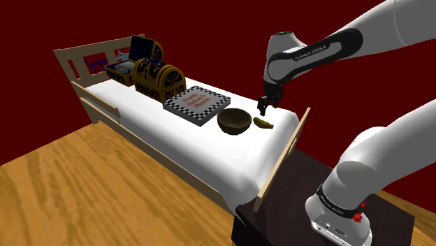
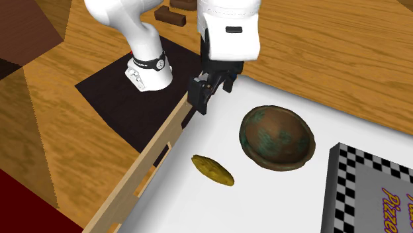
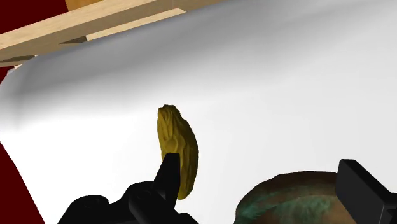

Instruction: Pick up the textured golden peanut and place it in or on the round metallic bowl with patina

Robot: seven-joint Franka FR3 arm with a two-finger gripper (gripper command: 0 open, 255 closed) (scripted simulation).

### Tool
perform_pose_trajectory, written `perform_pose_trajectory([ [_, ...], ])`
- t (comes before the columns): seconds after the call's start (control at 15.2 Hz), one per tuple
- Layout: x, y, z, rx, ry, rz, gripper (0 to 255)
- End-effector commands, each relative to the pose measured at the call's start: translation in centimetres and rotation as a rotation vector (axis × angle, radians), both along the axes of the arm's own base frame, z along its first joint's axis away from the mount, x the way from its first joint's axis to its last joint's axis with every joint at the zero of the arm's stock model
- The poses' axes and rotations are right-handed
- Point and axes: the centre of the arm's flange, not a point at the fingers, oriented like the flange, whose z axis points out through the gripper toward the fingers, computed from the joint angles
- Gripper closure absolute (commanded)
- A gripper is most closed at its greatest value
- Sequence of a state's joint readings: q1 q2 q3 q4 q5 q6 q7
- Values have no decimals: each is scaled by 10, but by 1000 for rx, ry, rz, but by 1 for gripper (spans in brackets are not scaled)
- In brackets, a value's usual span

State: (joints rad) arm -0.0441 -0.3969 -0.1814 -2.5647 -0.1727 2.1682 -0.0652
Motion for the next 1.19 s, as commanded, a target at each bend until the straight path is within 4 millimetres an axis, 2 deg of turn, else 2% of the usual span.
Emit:
perform_pose_trajectory([
  [0.0, 8, -13, -22, -10, 3, 7, 0],
  [0.59, 46, -62, -121, -52, 21, 36, 0],
  [1.12, 48, -71, -165, -55, 23, 39, 0],
])
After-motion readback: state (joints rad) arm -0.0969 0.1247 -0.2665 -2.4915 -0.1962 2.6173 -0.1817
